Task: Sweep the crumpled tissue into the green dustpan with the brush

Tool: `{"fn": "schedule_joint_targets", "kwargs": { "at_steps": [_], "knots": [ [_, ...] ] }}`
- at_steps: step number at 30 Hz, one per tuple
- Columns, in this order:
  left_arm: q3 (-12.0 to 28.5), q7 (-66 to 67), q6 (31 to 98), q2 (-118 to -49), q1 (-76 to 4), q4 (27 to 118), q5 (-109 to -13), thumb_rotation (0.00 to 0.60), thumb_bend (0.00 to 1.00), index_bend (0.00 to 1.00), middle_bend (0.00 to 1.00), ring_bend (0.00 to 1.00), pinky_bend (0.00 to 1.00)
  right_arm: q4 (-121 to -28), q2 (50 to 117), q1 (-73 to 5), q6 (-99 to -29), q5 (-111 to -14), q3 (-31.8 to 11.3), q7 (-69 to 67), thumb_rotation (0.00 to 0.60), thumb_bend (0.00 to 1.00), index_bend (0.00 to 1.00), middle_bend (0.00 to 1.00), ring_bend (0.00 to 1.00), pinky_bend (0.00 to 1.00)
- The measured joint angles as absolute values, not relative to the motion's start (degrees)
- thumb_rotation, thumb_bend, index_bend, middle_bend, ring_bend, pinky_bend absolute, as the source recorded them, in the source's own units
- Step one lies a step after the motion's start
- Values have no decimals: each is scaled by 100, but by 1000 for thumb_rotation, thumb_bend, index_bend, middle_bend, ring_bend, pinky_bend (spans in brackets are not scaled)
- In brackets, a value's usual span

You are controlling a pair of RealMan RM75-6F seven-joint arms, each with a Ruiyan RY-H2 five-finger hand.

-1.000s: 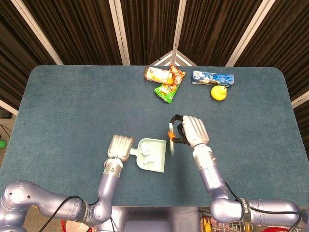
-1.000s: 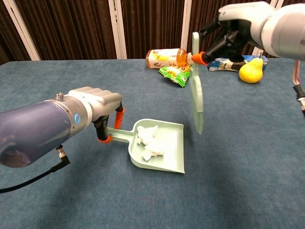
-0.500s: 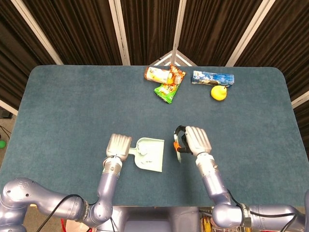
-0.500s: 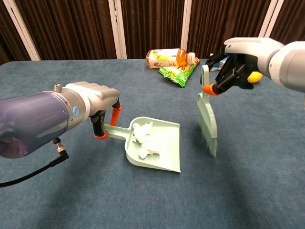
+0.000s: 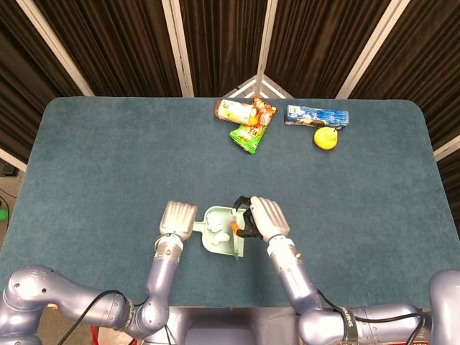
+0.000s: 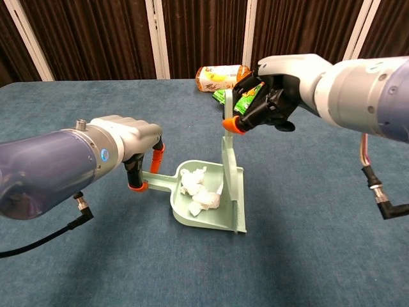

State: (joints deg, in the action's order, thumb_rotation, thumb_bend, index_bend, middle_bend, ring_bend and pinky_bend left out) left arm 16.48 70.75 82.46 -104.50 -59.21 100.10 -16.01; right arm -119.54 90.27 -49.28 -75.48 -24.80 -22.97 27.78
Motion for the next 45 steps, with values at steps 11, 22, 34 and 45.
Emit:
{"fn": "schedule_joint_targets", "kwargs": {
  "at_steps": [11, 22, 34, 45],
  "knots": [
    [1644, 7019, 8251, -10549, -5954, 9956, -1651, 600, 606, 650, 1000, 1000, 950, -12258, 8905, -4972, -7312, -1863, -2798, 2319, 600, 648, 874, 911, 922, 874],
    [1618, 7021, 8306, -10604, -5966, 9961, -1704, 600, 605, 642, 1000, 1000, 950, -12423, 8330, -4842, -7034, -1519, -3256, 1675, 600, 648, 874, 911, 922, 874],
    [1515, 6996, 8276, -10544, -5890, 10058, -1738, 600, 27, 373, 995, 989, 950, -12319, 7898, -4720, -6959, -1800, -3055, 1512, 600, 648, 873, 911, 922, 874],
    [1414, 6675, 8202, -9844, -5631, 10645, -2015, 600, 0, 280, 916, 932, 936, -12126, 7597, -4582, -6827, -1936, -2877, 1315, 600, 648, 874, 911, 922, 874]
  ]
}}
